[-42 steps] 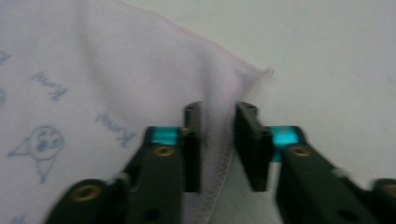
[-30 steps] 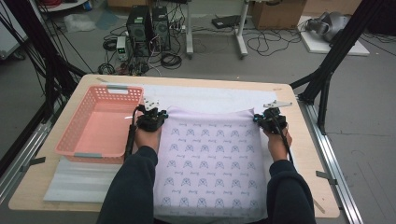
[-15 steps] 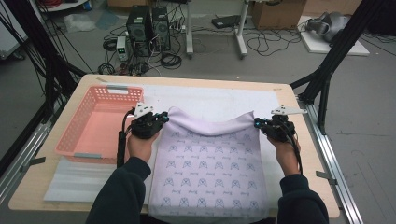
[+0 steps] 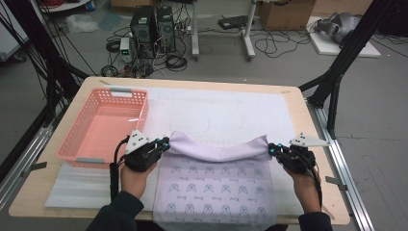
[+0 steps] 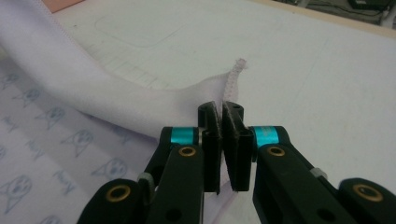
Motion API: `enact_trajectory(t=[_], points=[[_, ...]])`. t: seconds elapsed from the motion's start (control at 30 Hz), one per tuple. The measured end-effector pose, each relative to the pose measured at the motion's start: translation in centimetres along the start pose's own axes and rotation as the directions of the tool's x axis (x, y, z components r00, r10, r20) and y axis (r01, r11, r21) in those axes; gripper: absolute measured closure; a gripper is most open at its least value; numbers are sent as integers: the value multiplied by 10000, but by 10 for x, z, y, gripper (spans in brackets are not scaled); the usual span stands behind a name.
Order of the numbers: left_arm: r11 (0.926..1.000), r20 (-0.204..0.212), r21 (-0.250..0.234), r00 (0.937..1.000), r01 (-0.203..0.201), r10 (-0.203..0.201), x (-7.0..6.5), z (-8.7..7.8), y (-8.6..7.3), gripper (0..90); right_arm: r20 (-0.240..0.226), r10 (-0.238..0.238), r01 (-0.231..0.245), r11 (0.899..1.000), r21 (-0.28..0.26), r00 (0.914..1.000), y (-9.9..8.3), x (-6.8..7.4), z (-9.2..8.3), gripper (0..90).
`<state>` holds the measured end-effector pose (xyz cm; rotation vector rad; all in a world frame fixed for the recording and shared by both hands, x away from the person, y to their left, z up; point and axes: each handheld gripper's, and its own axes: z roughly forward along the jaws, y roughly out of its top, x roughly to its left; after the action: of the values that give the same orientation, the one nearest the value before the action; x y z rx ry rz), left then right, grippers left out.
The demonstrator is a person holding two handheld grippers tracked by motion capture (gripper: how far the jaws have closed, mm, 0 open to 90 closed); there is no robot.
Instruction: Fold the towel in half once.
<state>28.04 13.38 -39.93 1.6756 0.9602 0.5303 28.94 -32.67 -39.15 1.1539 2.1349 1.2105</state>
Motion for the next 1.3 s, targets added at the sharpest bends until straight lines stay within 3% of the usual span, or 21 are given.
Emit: enact_trajectory(t=[0.23,0.33,0.47,0.5,0.6,0.63,0.67,0.7,0.8,0.83,0.87,0.97,1.0,1.03,1.07,1.1,1.13,1.2,1.27,1.3], points=[[9993,270,376,9996,91,-101,-10,-24,-26,870,-202,121,-118,9998,162,9997,-29,17,-18,859],[9990,368,437,9993,41,-57,-13,-28,-31,870,-298,114,-108,9997,228,9995,-37,22,-23,858],[9971,338,677,9989,-339,317,-20,-36,-41,869,-438,160,-141,9990,416,9989,-48,28,-28,858],[9935,403,979,9977,-574,537,-24,-37,-48,866,-478,180,-156,9986,505,9987,-51,30,-28,855],[9930,457,989,9971,-646,603,-24,-36,-53,828,-503,115,-76,9969,785,9987,-55,31,-28,842],[9936,469,994,9977,-532,487,-23,-34,-53,585,-487,248,-201,9953,947,9985,-56,30,-26,695],[9941,488,1029,9983,-355,306,-23,-31,-52,585,-487,248,-201,9953,947,9985,-56,30,-26,695],[9946,504,1006,9985,-248,198,-21,-28,-49,478,-233,711,-691,9944,803,9972,-52,28,-25,545],[9947,370,1012,9992,-179,142,-18,-18,-41,419,-75,883,-877,9945,575,9961,-45,26,-23,496],[9912,297,1324,9996,-27,-13,-11,-7,-37,418,134,689,-697,9951,708,9975,-37,25,-16,479],[9912,297,1324,9996,-27,-13,-11,-7,-37,419,134,689,-697,9951,708,9975,-37,25,-16,479],[9782,462,2052,9980,317,-421,-4,8,-39,471,379,587,-624,9926,1039,9976,-26,23,1,456],[9744,643,2232,9970,285,-439,-4,11,-41,539,397,536,-578,9917,1150,9978,-24,22,6,490],[9728,715,2310,9968,187,-361,-4,12,-42,621,310,525,-561,9896,1321,9981,-23,21,10,589],[9728,715,2310,9968,187,-361,-4,12,-42,692,310,525,-561,9896,1321,9981,-23,21,10,589],[9660,918,2586,9956,-58,-186,-7,13,-45,804,20,408,-407,9892,1406,9992,-24,20,13,785],[9658,892,2588,9960,-137,-98,-8,12,-46,848,-149,401,-376,9889,1439,9991,-25,21,13,857],[9697,979,2441,9951,-103,-140,-9,8,-46,859,-280,380,-340,9907,1320,9989,-28,22,8,861],[9793,1027,2022,9944,19,-232,-11,-1,-44,860,-183,121,-100,9933,1150,9998,-31,24,1,864],[9793,1027,2022,9944,19,-232,-11,-1,-44,860,-183,121,-100,9933,1150,9998,-31,24,1,864]])
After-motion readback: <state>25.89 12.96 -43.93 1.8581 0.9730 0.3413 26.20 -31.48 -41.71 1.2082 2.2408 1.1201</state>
